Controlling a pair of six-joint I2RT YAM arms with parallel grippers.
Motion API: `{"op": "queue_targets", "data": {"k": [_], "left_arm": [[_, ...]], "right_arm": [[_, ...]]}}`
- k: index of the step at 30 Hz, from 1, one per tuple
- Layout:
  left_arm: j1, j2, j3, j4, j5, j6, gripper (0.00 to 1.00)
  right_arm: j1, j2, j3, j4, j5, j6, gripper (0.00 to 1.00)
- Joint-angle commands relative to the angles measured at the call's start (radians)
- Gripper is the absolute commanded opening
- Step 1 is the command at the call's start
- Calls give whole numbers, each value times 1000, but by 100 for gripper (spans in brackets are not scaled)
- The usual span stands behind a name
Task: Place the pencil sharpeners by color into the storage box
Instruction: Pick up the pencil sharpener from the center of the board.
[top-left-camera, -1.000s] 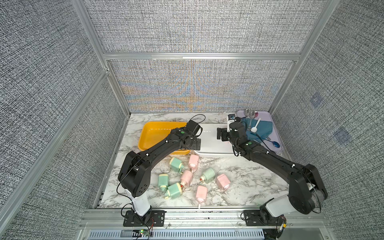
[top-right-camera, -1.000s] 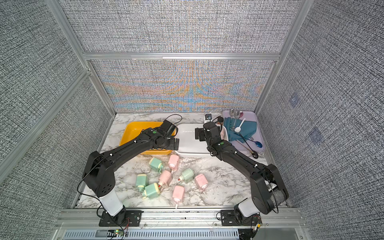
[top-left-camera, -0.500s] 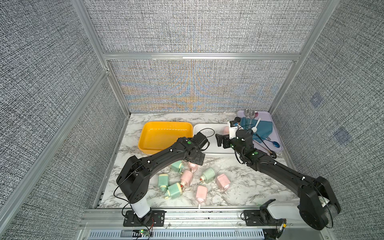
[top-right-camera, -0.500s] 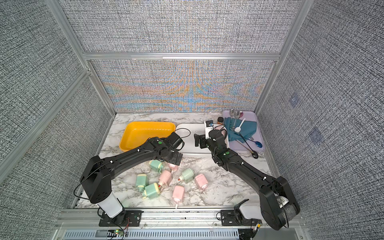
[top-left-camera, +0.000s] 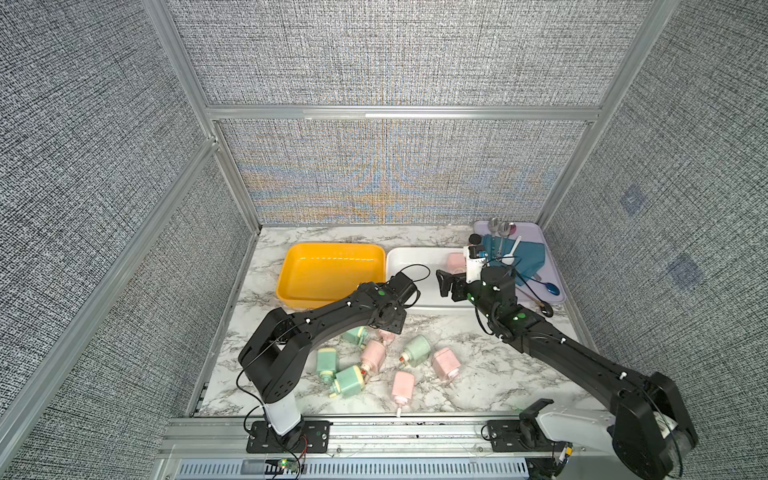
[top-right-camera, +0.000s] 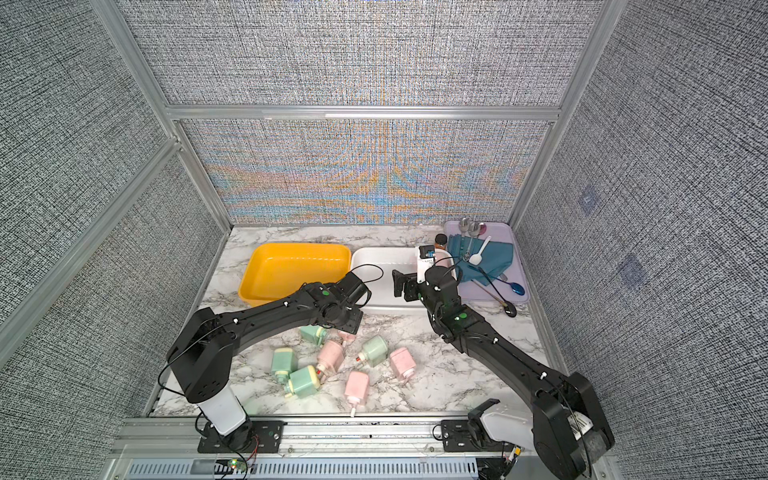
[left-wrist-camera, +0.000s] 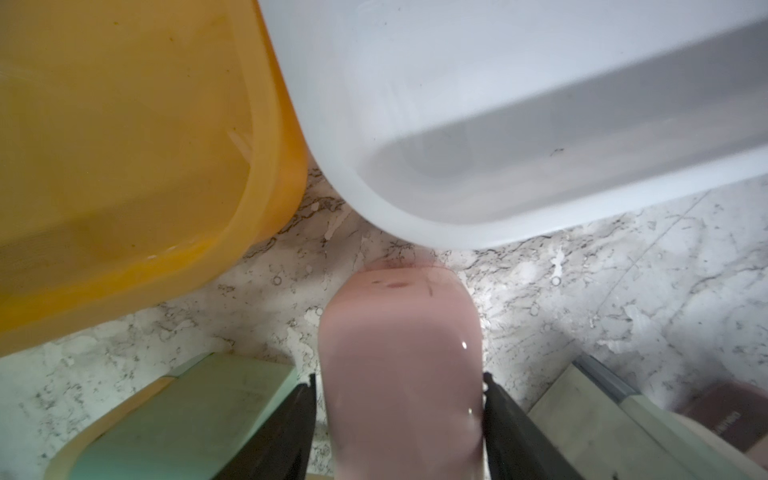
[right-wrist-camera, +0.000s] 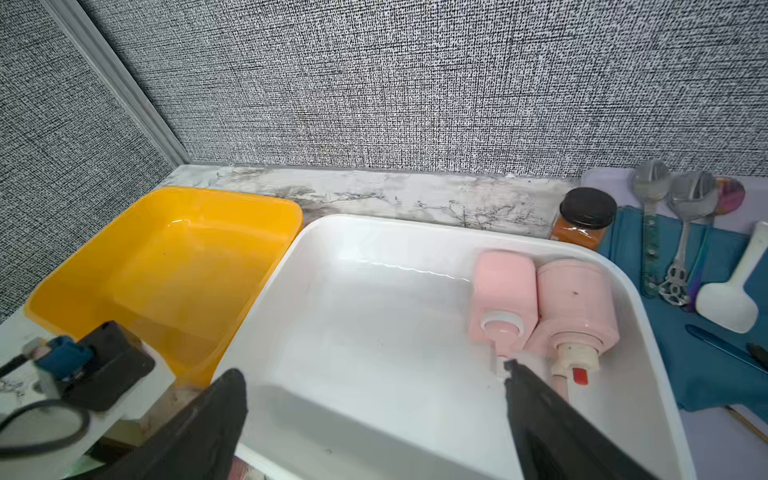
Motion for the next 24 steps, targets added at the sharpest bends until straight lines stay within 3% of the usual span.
{"op": "queue_targets", "data": {"k": [1,3,8,13,24], "left_arm": [[0,12,3,18,-18,-5,68],[0,20,3,16,-17,-6,62],[-2,28,0,7,-25,-11,61],[-2,16,-9,5,-32,-18,48],[-2,-19,65,-119,-75,-32,3]], "right_arm": [[0,-8,1,7,25,15,99],[0,-9,2,5,34,17,99],[0,-10,4,-1,41,21,99],[0,-12,2,5,42,21,99],[-1,1,-18,55,89,50,99]]}}
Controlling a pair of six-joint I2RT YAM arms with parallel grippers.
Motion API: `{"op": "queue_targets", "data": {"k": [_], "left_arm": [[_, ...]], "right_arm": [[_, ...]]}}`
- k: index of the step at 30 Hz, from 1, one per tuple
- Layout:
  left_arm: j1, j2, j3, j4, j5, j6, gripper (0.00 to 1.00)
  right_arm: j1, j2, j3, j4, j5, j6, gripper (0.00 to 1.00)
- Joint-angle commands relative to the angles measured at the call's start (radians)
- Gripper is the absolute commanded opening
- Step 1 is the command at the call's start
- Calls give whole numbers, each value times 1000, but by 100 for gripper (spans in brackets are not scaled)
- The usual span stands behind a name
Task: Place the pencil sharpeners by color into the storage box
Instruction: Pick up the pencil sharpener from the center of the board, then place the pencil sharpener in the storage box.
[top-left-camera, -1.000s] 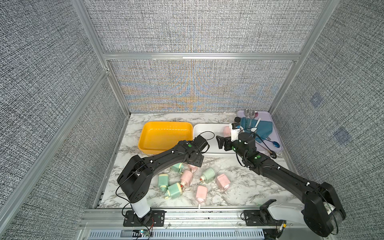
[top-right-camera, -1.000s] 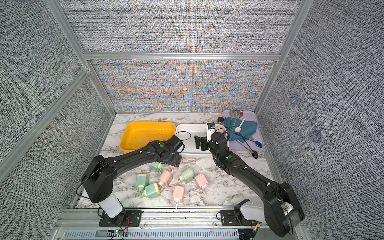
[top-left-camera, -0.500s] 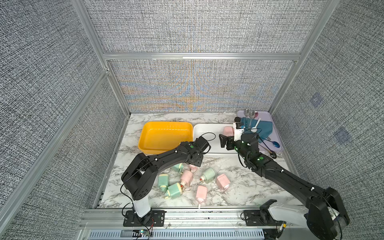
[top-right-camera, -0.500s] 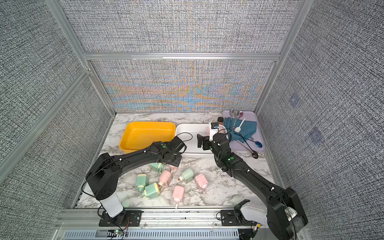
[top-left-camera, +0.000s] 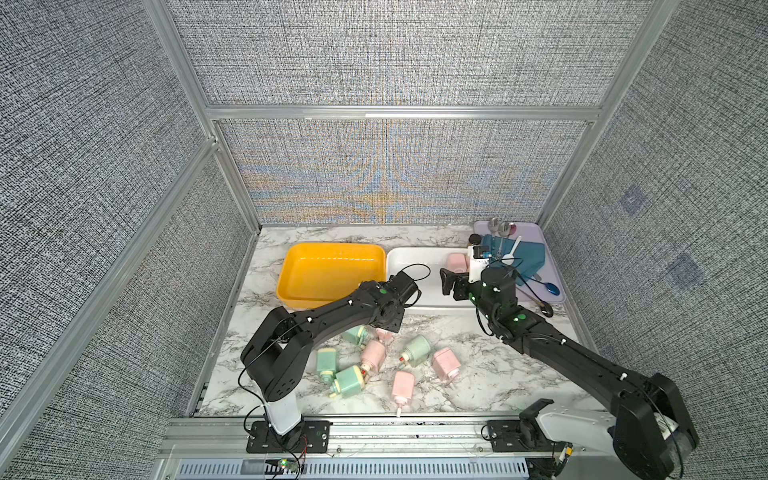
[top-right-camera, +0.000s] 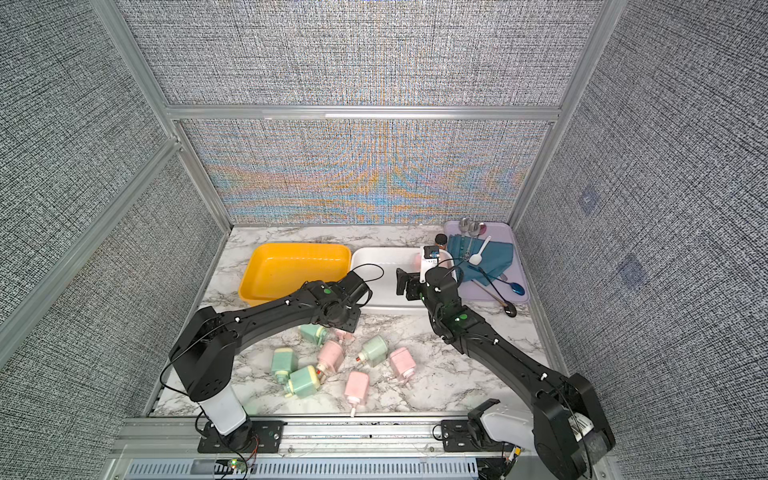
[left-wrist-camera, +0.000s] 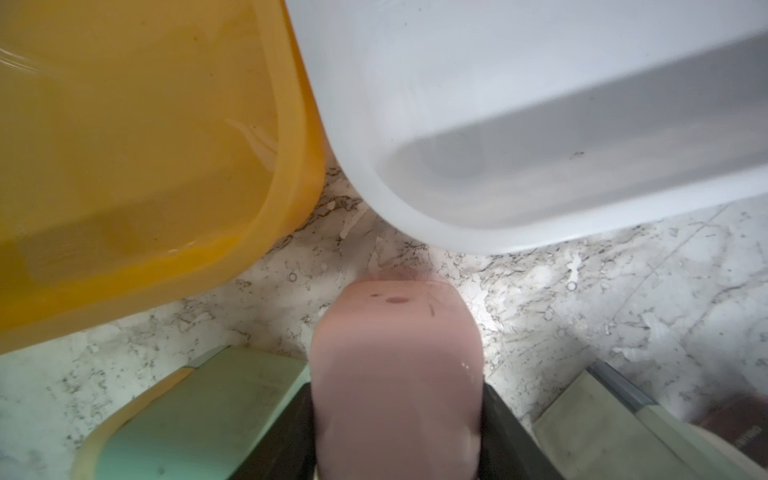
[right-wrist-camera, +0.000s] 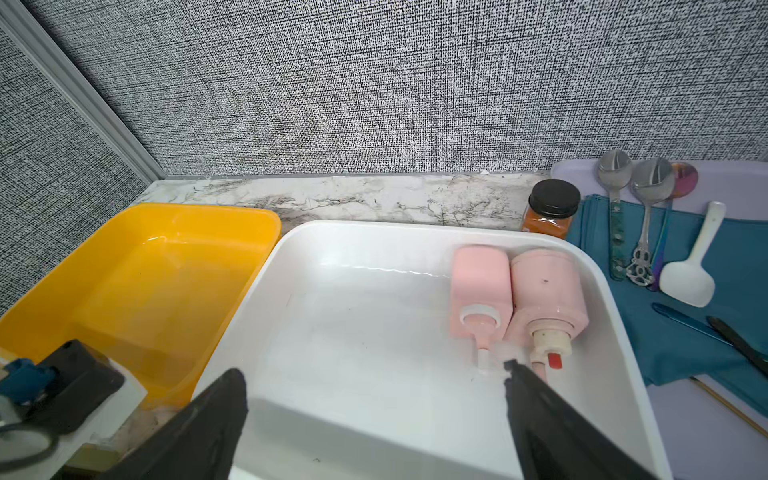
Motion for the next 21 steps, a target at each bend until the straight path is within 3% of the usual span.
{"op": "queue_targets", "data": {"k": [1,12,21], "left_arm": [[-1,-28,34,-68,-42,-15,0],[1,-80,261,-183,-124,-26,0],[2,38,431,-77,-150,-56,0]], "right_arm": [[-3,2,-1,49,27,16,99],[-59,-39,-115,192,58,95,99],[-206,-56,-176,201,-44,97,99]]}}
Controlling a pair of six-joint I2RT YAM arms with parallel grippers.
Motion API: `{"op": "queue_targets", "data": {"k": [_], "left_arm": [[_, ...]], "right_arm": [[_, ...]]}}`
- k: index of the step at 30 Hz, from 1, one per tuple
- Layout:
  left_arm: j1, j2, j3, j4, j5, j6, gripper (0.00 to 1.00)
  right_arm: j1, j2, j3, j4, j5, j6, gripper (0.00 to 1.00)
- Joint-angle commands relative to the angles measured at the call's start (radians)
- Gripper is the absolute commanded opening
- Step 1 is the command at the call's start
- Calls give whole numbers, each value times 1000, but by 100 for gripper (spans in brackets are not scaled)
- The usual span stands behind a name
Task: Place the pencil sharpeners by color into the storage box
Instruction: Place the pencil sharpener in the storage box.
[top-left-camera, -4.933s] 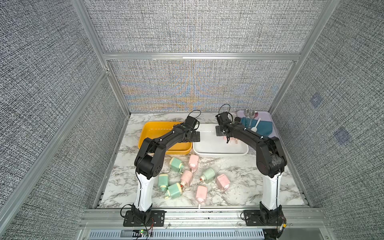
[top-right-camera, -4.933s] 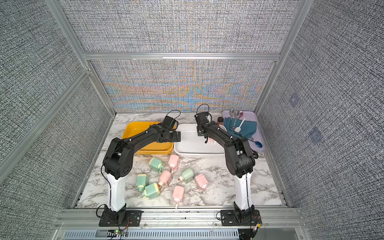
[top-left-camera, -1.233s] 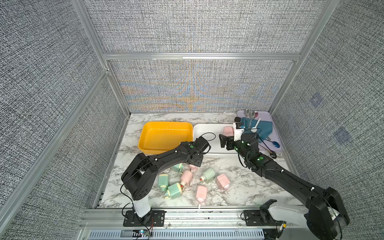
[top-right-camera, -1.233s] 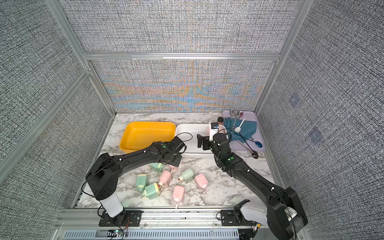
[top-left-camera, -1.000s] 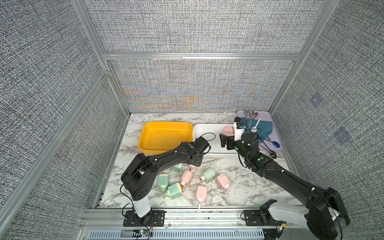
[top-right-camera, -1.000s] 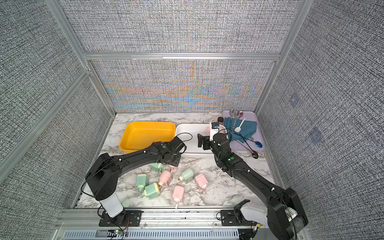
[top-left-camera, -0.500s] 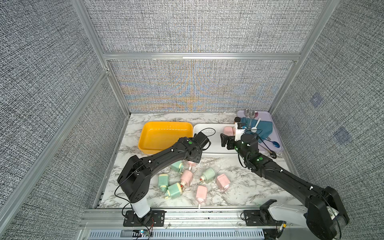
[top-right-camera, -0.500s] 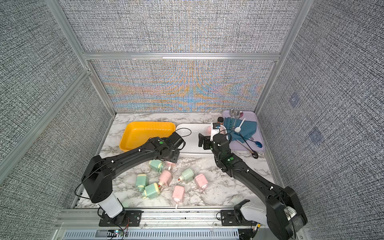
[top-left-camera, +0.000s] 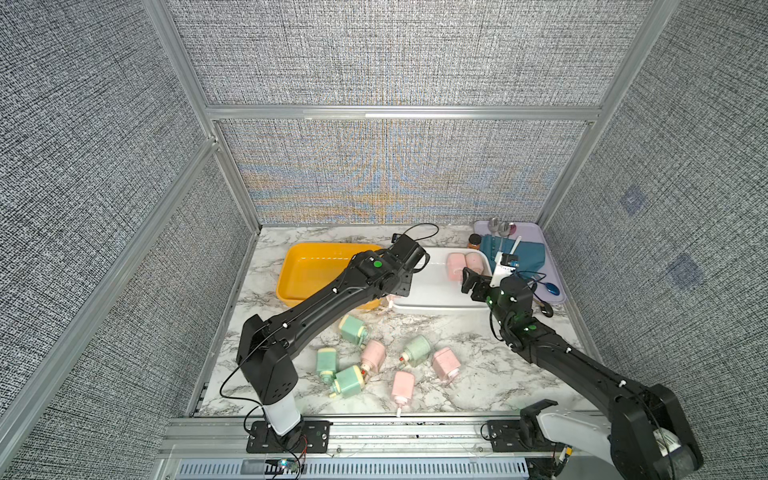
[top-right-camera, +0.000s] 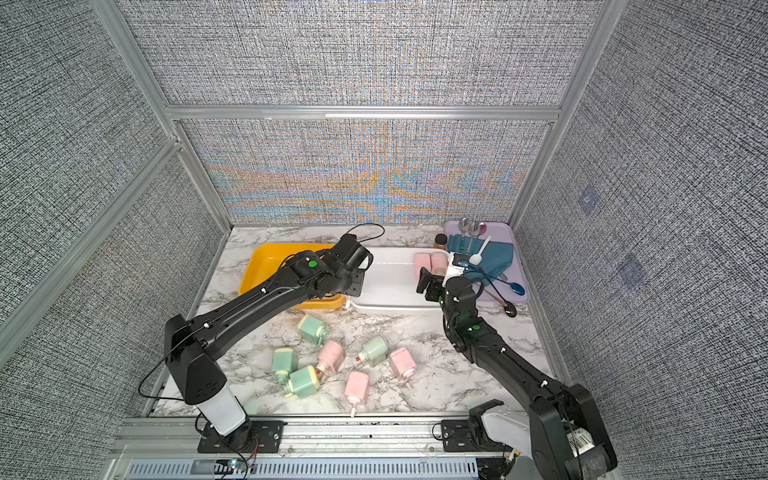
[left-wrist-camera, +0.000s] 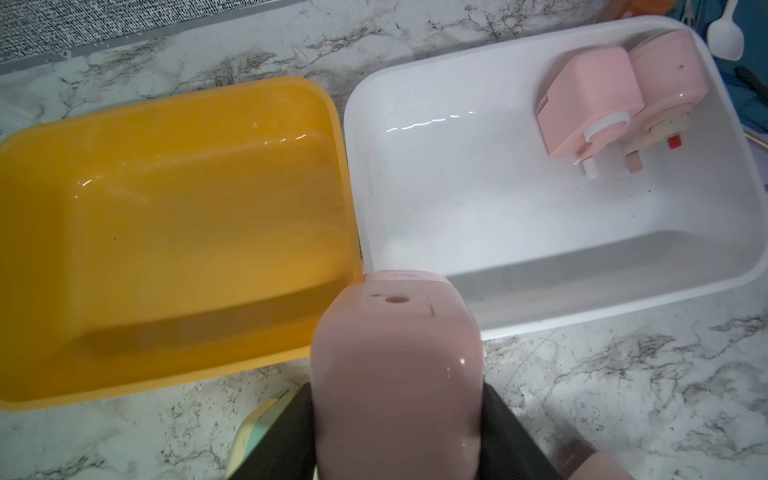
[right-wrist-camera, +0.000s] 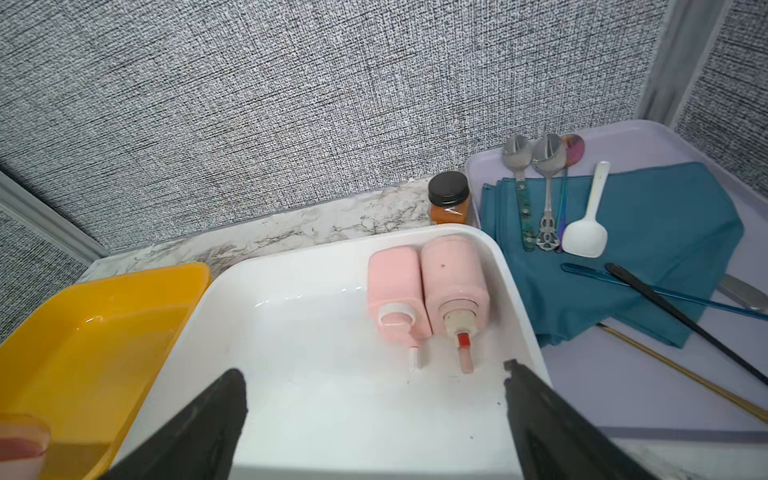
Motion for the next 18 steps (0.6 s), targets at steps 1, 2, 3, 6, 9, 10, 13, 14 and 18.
{"op": "queue_targets", "data": {"k": [1,2,3,6,9,10,13,14,18], "left_arm": [[1,46,42,75,-31,-46,0],[1,65,51,98,-27,-62,0],[4,81,58,123,-15,-72,0],[4,145,106,177,29,-105,0],[4,222,191,164,44,-137,0],[4,260,219,163,53,-143,0],[8,339,300,154,84,-153,0],[11,365,326,147,87,-158,0],[23,457,410,147,116,-163,0]], "right_arm": [[-40,-1,-2,20,-69,-14,99],[-53,1,-3,8,-80,-21,99],[-63,3,-4,-1,-92,-26,99],[-105,13,-11,-18,-133,-29,99],[-165,50,1,-58,-217,-32,99],[-186,65,8,-79,-247,-34,99],[-240,119,48,-147,-352,-52,99],[-250,137,60,-175,-356,-53,99],[-273,162,70,-217,-360,-48,99]]}}
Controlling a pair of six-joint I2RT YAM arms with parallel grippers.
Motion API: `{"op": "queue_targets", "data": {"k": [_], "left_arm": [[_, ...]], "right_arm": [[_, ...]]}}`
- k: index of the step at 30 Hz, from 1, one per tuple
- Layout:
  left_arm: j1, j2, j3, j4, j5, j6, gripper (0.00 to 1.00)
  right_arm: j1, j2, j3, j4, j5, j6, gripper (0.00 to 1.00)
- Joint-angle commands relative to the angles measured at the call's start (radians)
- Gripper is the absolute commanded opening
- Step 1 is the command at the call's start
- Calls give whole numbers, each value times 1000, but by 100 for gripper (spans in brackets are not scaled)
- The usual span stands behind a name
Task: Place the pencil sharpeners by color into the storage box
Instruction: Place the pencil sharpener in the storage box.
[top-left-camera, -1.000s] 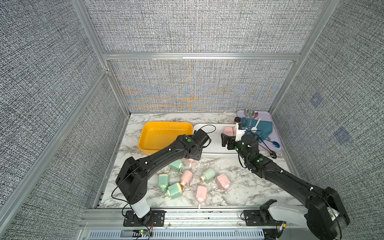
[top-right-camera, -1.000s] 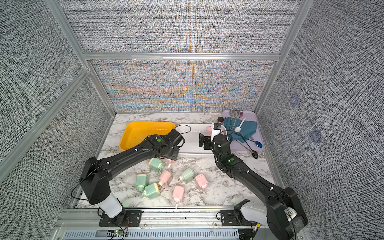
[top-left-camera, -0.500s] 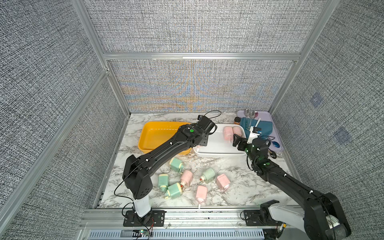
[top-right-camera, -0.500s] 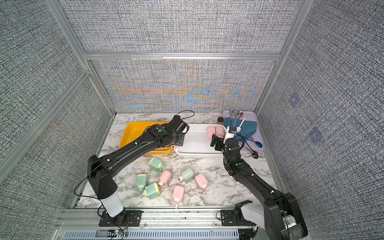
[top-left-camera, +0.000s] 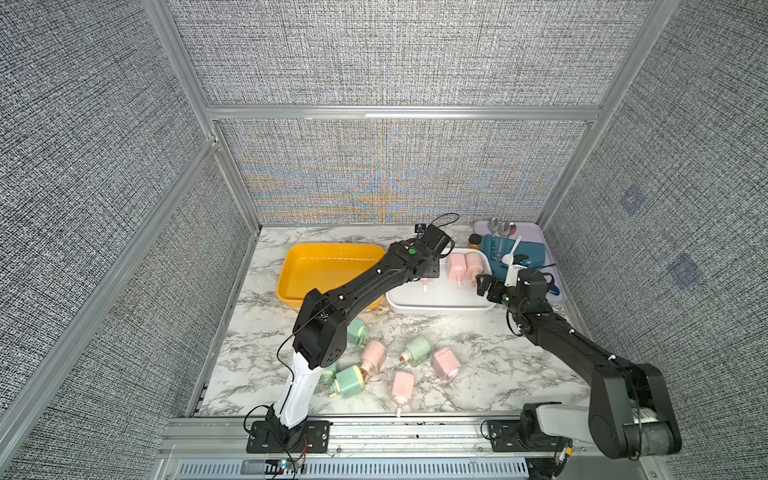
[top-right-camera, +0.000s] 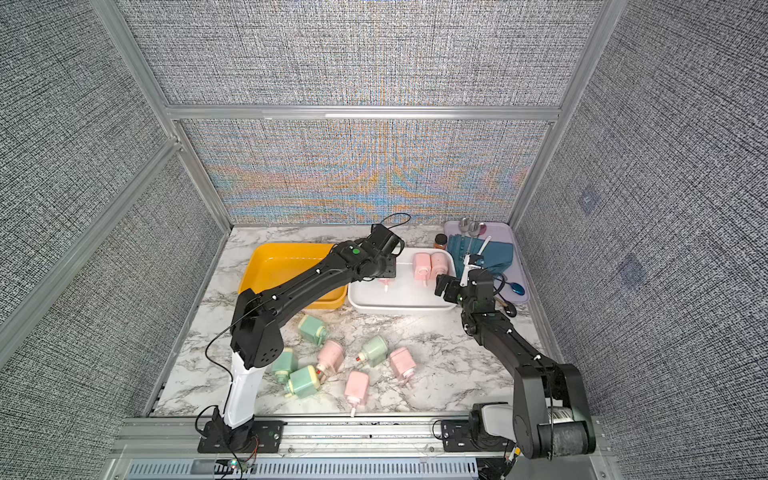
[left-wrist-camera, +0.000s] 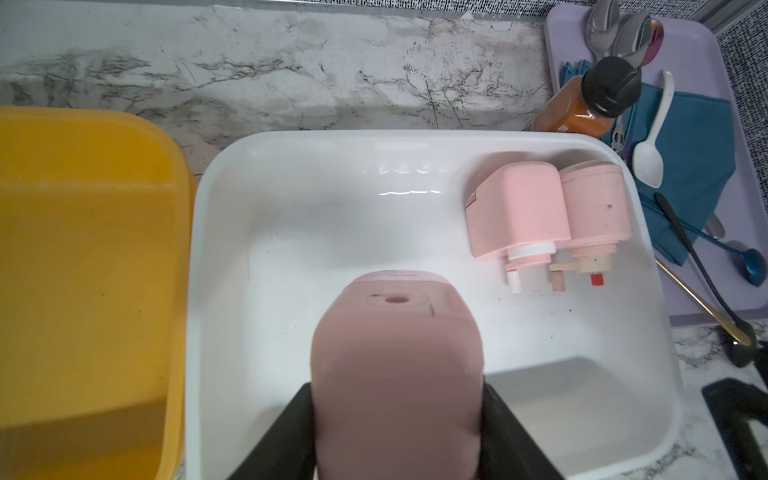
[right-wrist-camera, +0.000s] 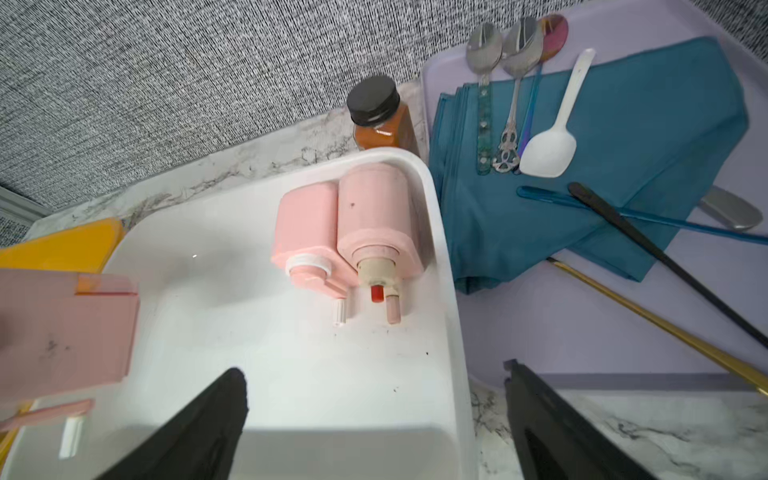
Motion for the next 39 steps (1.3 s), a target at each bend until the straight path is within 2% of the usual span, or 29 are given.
{"op": "queue_targets", "data": {"k": [1,24,27,35,39], "left_arm": [[13,62,69,10,48,-19,0],[53,399,434,-25,141,-108,0],[54,414,450,-12,146,-102,5],[61,460,472,13,168,-105,26],[61,481,496,12,164,-101,30]], "right_arm": [[-11,4,1,-60,-46,-2,99],[-16,-32,40,-134,-45,2,99],[-16,-48,32,-135,-47,-2,99],[-16,-76,20,-151,-42,-8,99],[-16,-87,17,-151,-42,-10,99]]}}
